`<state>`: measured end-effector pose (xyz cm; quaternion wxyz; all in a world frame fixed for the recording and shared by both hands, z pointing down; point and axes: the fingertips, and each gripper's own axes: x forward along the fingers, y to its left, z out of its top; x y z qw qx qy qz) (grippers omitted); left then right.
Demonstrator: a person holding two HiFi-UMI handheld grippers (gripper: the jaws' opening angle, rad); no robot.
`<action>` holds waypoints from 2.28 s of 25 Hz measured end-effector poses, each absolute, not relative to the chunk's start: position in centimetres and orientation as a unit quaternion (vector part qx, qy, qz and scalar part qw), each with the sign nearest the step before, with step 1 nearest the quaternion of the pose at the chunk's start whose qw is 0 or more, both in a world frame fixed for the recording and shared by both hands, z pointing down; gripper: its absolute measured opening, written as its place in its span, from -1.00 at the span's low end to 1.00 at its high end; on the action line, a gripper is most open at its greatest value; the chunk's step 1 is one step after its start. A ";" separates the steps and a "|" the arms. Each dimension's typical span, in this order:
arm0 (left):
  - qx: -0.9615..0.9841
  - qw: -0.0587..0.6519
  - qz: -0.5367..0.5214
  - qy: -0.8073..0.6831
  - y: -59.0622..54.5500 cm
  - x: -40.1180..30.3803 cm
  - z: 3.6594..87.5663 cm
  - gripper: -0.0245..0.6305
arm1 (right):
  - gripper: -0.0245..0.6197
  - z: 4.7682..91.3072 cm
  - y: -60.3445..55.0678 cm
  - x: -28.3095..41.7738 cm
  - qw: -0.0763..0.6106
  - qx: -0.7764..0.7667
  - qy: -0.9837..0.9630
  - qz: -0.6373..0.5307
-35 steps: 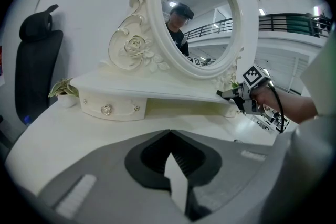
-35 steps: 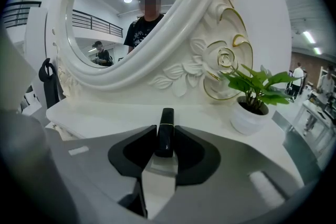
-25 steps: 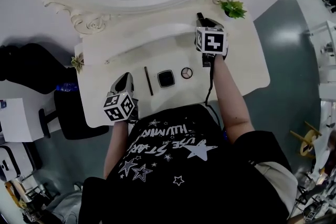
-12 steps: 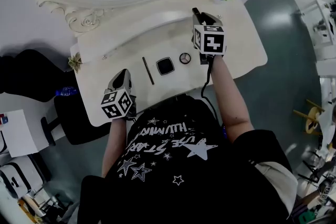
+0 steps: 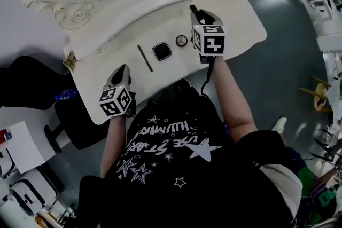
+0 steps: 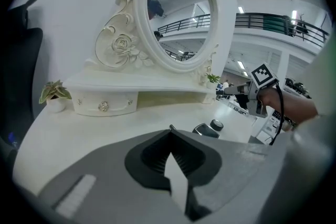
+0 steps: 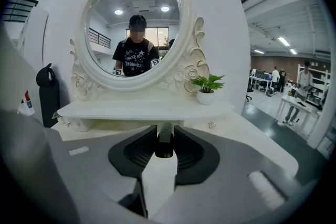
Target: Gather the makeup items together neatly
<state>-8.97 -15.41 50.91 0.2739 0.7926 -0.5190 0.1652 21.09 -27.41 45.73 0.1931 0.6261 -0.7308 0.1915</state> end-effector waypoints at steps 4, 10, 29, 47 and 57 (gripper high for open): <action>0.802 0.269 0.170 -0.505 -15.3 -8.2 50.9 -0.92 | -0.53 47.4 -25.6 21.8 0.201 0.632 -0.722 0.196; 0.807 0.269 0.175 -0.496 -14.8 -7.5 50.9 -0.92 | -0.53 49.8 -24.0 22.5 0.219 0.633 -0.717 0.194; 0.795 0.279 0.203 -0.499 -13.5 -7.8 52.3 -0.92 | -0.52 55.9 -22.7 21.3 0.248 0.582 -0.744 0.214; 0.797 0.280 0.187 -0.501 -13.5 -8.3 52.3 -0.92 | -0.46 57.6 -22.1 20.8 0.316 0.565 -0.734 0.206; 0.798 0.274 0.149 -0.516 -13.0 -11.6 50.8 -0.92 | -0.06 53.8 -22.4 21.4 0.306 0.597 -0.718 0.185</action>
